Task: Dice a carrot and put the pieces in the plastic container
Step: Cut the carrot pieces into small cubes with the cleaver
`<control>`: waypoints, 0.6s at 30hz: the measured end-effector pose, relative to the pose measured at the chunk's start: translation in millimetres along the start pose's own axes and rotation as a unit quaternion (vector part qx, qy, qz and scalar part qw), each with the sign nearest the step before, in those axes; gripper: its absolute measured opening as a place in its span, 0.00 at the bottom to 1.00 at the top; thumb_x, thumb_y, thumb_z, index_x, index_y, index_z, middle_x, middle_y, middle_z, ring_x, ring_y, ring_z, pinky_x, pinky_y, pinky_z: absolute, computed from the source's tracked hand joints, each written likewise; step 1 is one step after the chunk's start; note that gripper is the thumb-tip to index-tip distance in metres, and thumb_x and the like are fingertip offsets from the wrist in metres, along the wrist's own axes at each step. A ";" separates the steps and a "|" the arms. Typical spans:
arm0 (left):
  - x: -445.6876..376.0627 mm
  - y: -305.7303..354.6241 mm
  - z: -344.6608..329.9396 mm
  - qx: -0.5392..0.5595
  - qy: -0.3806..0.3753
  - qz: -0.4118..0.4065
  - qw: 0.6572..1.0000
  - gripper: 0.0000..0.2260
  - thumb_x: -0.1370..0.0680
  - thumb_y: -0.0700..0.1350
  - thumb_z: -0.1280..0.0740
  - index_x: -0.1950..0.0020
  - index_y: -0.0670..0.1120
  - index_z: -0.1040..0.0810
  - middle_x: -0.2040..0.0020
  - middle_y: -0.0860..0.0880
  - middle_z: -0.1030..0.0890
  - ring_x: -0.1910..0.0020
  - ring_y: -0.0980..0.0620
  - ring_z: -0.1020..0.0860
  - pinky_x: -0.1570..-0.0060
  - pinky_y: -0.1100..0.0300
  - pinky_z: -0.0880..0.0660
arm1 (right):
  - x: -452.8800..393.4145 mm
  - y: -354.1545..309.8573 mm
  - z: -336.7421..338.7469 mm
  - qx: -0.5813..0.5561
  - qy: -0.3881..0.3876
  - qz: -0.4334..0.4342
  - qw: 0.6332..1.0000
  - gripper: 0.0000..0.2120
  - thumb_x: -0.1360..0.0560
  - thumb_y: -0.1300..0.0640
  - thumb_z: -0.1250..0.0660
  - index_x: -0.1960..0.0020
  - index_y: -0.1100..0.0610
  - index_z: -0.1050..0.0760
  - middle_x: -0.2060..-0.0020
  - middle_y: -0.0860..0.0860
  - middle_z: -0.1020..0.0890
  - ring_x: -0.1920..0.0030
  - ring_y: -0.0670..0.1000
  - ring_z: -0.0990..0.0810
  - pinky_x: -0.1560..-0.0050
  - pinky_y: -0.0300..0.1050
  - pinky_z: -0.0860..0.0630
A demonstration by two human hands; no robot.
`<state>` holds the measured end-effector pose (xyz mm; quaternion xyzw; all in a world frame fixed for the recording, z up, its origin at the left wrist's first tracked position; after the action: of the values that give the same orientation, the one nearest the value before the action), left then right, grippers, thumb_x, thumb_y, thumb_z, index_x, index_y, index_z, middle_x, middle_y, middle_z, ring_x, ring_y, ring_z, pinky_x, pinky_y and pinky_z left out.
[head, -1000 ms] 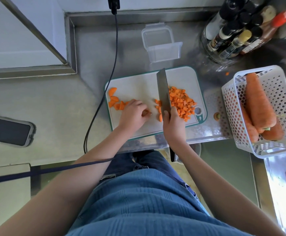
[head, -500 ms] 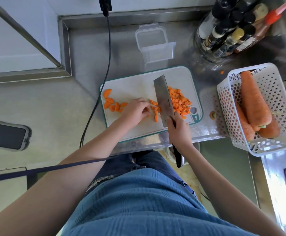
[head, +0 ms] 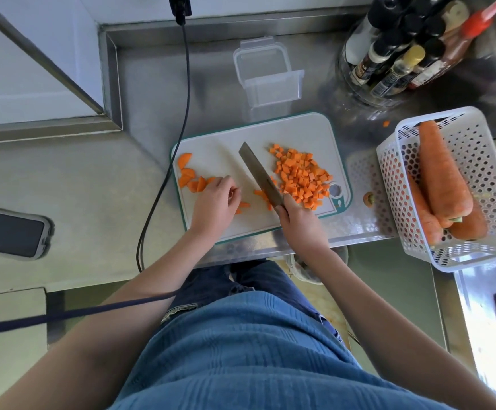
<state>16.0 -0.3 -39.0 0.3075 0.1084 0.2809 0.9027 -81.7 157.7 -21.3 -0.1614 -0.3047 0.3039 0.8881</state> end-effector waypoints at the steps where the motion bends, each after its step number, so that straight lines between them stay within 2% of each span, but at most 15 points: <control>1: 2.6 -1.5 -0.5 0.006 -0.003 0.006 1.000 0.07 0.24 0.40 0.33 0.61 0.39 0.27 0.65 0.45 0.26 0.69 0.48 0.28 0.73 0.54 0.29 | -1.4 -0.5 -1.6 0.017 -0.008 -0.004 1.000 0.10 0.17 0.53 0.47 0.44 0.60 0.35 0.65 0.59 0.24 0.65 0.61 0.24 0.68 0.48 0.31; 6: 11.1 1.2 -7.7 0.017 -0.027 -0.003 0.999 0.07 0.26 0.40 0.31 0.61 0.39 0.27 0.65 0.47 0.26 0.69 0.48 0.28 0.73 0.55 0.30 | -3.1 -4.8 -1.7 0.027 -0.012 -0.011 0.999 0.10 0.17 0.53 0.47 0.44 0.60 0.35 0.64 0.59 0.25 0.62 0.61 0.23 0.66 0.52 0.29; 8: 12.8 8.9 -13.9 0.009 -0.068 -0.041 0.997 0.05 0.27 0.40 0.31 0.61 0.40 0.24 0.63 0.46 0.25 0.65 0.48 0.26 0.69 0.53 0.27 | -4.3 -1.0 2.5 -0.021 0.001 -0.020 1.000 0.10 0.18 0.54 0.45 0.47 0.61 0.34 0.64 0.59 0.25 0.61 0.61 0.24 0.63 0.54 0.28; 11: 12.6 18.7 -21.2 -0.002 -0.101 -0.083 0.991 0.03 0.28 0.40 0.30 0.60 0.41 0.21 0.61 0.46 0.22 0.58 0.45 0.24 0.62 0.53 0.26 | 0.1 4.1 8.4 -0.080 0.041 -0.013 0.996 0.07 0.18 0.56 0.43 0.51 0.60 0.33 0.68 0.55 0.27 0.66 0.58 0.27 0.65 0.52 0.31; 15: 13.3 13.6 -21.4 -0.015 -0.104 -0.076 0.992 0.04 0.29 0.38 0.30 0.55 0.39 0.20 0.57 0.44 0.21 0.55 0.43 0.24 0.58 0.49 0.24 | 10.5 -2.5 7.8 -0.109 0.035 0.009 0.993 0.07 0.19 0.57 0.42 0.55 0.57 0.37 0.70 0.50 0.29 0.67 0.56 0.30 0.67 0.47 0.36; 18: 15.4 2.9 -14.0 0.005 -0.088 -0.042 0.995 0.09 0.29 0.35 0.30 0.50 0.39 0.22 0.54 0.43 0.23 0.57 0.44 0.23 0.62 0.50 0.24 | 11.6 -9.0 -1.3 -0.097 0.000 0.010 0.995 0.07 0.18 0.55 0.44 0.52 0.58 0.35 0.67 0.56 0.26 0.67 0.58 0.29 0.66 0.50 0.32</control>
<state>22.1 17.4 -48.6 0.3308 0.0426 0.2137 0.9182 -69.6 158.2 -12.9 -0.2496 -0.3313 0.2820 0.8651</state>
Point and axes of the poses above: each hand's wrist, its own x-axis away from the middle knuckle, its own z-axis out of the back of the hand, y = z × x, the point moved 2 cm from there along -x, towards the middle knuckle
